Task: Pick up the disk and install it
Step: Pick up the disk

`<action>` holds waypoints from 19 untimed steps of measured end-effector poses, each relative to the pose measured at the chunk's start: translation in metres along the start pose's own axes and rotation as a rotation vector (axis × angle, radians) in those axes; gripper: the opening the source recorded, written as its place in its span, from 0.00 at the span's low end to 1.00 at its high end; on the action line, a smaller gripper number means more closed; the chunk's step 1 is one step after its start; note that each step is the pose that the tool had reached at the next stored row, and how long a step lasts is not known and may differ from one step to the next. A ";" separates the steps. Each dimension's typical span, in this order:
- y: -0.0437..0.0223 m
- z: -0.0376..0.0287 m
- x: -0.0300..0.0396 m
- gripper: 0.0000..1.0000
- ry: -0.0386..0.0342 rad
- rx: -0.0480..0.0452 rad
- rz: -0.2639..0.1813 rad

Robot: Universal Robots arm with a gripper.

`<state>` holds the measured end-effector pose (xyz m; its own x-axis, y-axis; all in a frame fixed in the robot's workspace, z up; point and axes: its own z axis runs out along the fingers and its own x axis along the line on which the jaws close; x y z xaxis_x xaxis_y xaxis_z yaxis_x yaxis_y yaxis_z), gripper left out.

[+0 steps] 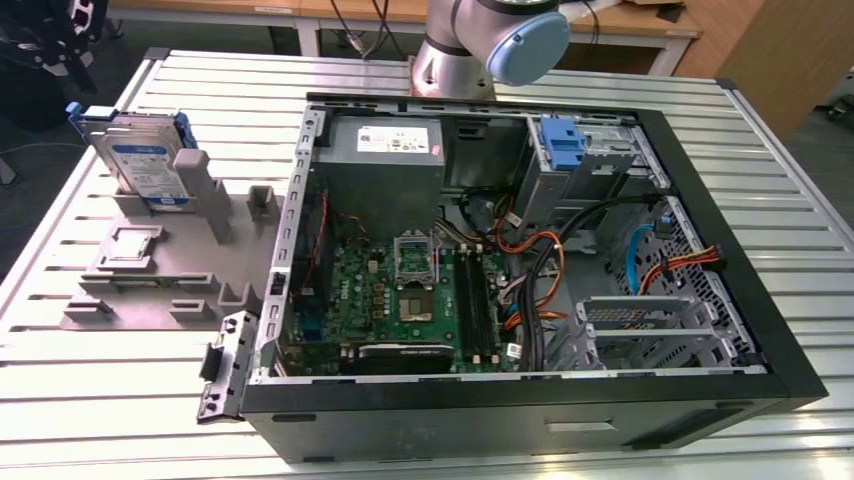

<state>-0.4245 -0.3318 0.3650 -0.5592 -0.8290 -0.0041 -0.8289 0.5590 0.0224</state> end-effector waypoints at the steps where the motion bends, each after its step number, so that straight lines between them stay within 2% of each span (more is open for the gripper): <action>1: 0.0000 0.0000 0.0000 0.10 0.0004 -0.0001 -0.016; 10: 0.0000 0.0005 0.0000 0.10 0.0030 0.0003 -0.158; 14: 0.0000 0.0011 0.0000 0.10 0.0025 0.0019 -0.178; 19: 0.0001 0.0012 0.0003 0.10 0.0017 0.0035 -0.181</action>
<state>-0.4248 -0.3319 0.3638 -0.4009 -0.9161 -0.0061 -0.9160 0.4008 0.0180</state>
